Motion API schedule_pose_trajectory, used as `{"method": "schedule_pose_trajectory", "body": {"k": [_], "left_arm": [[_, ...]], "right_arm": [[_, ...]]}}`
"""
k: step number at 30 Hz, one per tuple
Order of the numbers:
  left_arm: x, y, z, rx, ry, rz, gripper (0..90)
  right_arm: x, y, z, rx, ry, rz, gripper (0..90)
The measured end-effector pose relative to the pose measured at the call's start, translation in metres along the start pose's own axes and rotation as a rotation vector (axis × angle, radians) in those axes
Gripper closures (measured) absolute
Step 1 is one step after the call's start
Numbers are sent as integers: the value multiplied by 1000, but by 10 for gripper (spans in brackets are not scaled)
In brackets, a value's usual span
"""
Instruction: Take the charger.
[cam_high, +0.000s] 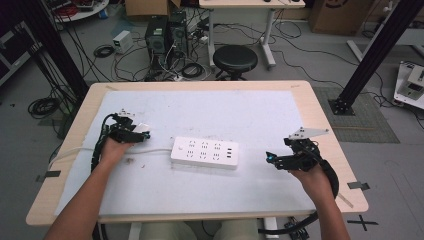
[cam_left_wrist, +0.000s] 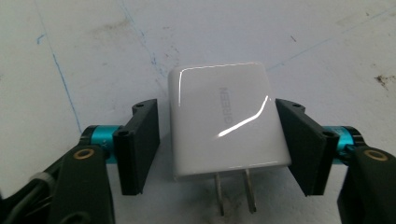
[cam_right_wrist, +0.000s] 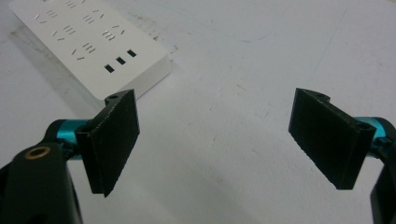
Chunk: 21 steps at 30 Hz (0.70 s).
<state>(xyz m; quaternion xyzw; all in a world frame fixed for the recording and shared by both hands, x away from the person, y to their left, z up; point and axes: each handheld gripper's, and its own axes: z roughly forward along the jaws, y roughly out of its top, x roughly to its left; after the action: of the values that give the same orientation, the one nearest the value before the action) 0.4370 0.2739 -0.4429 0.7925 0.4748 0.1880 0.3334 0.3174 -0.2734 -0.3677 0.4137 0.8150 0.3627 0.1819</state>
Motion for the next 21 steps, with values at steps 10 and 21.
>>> {"method": "schedule_pose_trajectory", "body": {"k": [10,21], "left_arm": [[-2,-4,-5,-24,11,-21,425],[-17,-2,-41,-127,6,-61,425]], "right_arm": [[0,0,-1,0,-1,5,165],[1,1,2,3,8,2,165]]}}
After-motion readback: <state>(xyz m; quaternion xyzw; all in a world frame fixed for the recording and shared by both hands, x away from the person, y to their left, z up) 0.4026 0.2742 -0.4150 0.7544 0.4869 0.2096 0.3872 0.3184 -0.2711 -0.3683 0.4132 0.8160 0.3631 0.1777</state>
